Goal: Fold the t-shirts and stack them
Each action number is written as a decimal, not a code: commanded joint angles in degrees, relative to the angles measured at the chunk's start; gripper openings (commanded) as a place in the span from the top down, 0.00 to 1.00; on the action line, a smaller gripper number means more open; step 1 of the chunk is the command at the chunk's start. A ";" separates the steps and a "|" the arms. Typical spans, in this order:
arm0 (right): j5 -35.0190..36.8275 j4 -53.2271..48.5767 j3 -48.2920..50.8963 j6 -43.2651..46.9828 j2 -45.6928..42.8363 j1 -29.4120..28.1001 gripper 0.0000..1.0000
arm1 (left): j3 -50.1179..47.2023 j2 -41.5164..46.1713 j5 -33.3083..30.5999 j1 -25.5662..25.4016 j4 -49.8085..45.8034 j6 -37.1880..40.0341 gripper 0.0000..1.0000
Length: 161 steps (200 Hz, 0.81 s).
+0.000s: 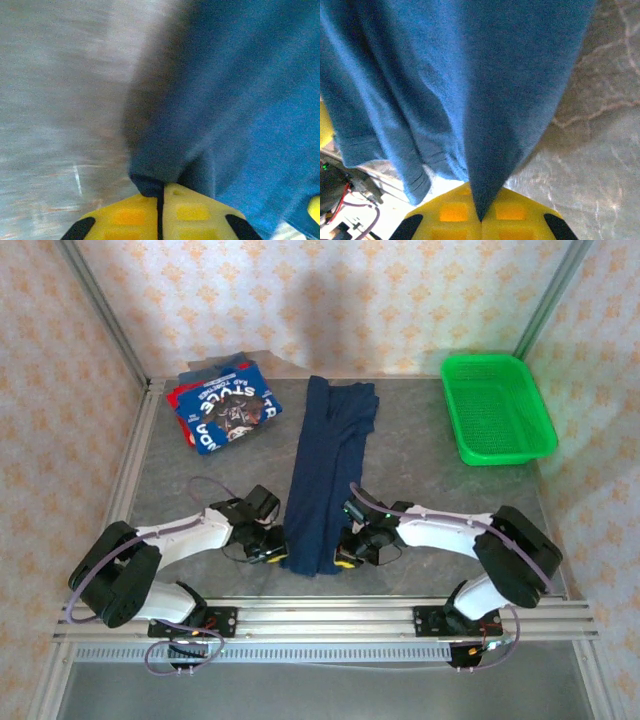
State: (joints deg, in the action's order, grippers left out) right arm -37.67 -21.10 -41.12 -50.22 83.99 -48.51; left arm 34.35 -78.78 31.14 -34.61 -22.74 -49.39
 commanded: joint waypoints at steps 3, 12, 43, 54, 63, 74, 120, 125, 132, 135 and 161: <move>-0.44 -4.78 -0.60 -1.83 -5.26 -0.61 1.00 | -0.13 3.12 5.10 -1.51 4.12 0.37 0.94; -0.34 -5.75 -0.59 -2.39 -6.61 -0.62 1.00 | 0.32 4.56 4.47 -1.51 2.30 0.34 0.95; 1.85 -8.61 -2.43 -2.95 -8.65 -0.47 1.00 | 3.63 7.72 2.65 -1.51 -1.49 -0.18 0.97; 2.17 -10.31 -4.39 -1.93 -7.86 -0.15 1.00 | 5.43 7.77 1.65 -1.36 -3.28 0.18 0.98; 2.93 -12.71 -6.36 -0.54 -7.09 0.31 1.00 | 7.07 7.49 1.18 -1.04 -4.54 0.55 0.98; 4.29 -15.73 -9.11 1.21 -6.71 1.67 1.00 | 9.35 6.93 0.87 -0.28 -5.92 1.25 0.99; 3.30 -19.83 -18.60 6.68 -4.33 12.59 1.00 | 18.45 2.40 1.78 5.92 -8.28 4.04 1.00; 2.81 -20.42 -19.95 7.62 -3.17 13.63 1.00 | 19.90 1.31 2.06 6.32 -8.37 4.60 1.00; 2.55 -21.40 -22.18 9.01 -1.45 14.86 1.00 | 21.99 -0.33 2.09 6.97 -8.79 5.38 1.00; 2.44 -21.82 -23.28 9.72 -0.79 15.49 1.00 | 22.92 -1.09 2.02 7.19 -9.09 5.77 1.00; 1.79 -25.00 -32.30 14.58 5.65 20.28 1.00 | 30.16 -7.61 1.98 10.40 -9.22 7.58 1.00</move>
State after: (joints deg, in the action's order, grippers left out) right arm -35.42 -40.86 -66.76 -41.89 85.03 -31.62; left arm 58.89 -82.00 33.19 -26.70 -30.11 -45.17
